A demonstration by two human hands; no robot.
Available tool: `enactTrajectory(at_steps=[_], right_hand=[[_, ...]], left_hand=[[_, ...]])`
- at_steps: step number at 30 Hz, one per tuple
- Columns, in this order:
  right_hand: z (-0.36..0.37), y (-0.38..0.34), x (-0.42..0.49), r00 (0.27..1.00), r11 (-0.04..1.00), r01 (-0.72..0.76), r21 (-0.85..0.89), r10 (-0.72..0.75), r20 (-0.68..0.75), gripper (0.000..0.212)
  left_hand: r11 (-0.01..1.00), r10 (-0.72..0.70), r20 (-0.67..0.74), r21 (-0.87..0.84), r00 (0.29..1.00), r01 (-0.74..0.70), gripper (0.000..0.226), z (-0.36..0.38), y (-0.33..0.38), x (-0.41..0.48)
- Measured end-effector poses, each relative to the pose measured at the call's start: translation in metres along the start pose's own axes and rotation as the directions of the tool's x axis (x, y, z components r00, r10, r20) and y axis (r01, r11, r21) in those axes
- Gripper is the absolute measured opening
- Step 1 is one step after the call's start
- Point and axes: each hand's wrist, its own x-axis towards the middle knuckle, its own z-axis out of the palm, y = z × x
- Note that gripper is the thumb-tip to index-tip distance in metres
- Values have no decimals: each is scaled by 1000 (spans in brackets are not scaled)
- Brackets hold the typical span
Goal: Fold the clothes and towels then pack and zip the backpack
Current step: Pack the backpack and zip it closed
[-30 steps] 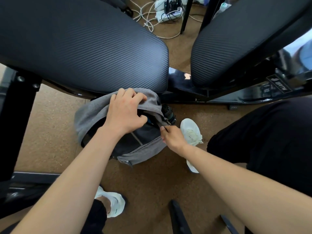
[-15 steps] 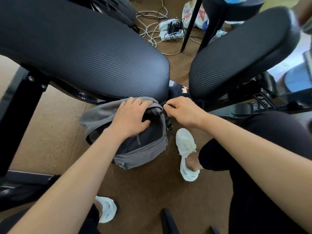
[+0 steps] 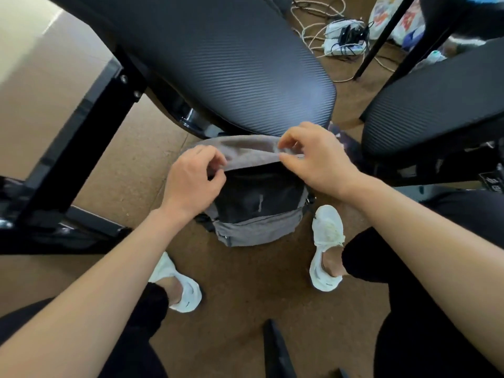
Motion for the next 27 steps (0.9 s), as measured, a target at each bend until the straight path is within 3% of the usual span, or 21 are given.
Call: enactTrajectory(at_steps=[4, 8, 10, 12, 17, 22, 25, 27], right_hand=[[35, -41, 14, 979, 983, 178, -54, -171, 107, 21], [71, -70, 22, 938, 939, 308, -156, -272, 216, 32], [86, -76, 22, 935, 916, 322, -238, -270, 229, 38], [100, -79, 20, 953, 899, 292, -327, -245, 178, 45], [129, -79, 20, 987, 857, 161, -489, -143, 75, 65], [133, -70, 24, 988, 885, 141, -445, -97, 121, 47], [129, -63, 27, 962, 910, 193, -368, -103, 251, 51], [124, -58, 28, 935, 910, 239, -340, -121, 333, 54]], left_hand=[[945, -327, -131, -64, 936, 321, 12, -8, -23, -37], [737, -652, 126, -127, 748, 664, 9, 17, -47, -72], [667, -666, 319, -151, 674, 730, 22, 39, -59, -83], [645, -609, 449, -199, 654, 738, 34, 58, -60, -90], [622, -574, 587, -141, 571, 770, 45, 93, -63, -101], [605, -564, 605, -161, 562, 780, 40, 93, -59, -104], [516, -629, 563, -214, 536, 830, 29, 98, -62, -105], [403, -687, 534, -285, 493, 870, 24, 103, -61, -105]])
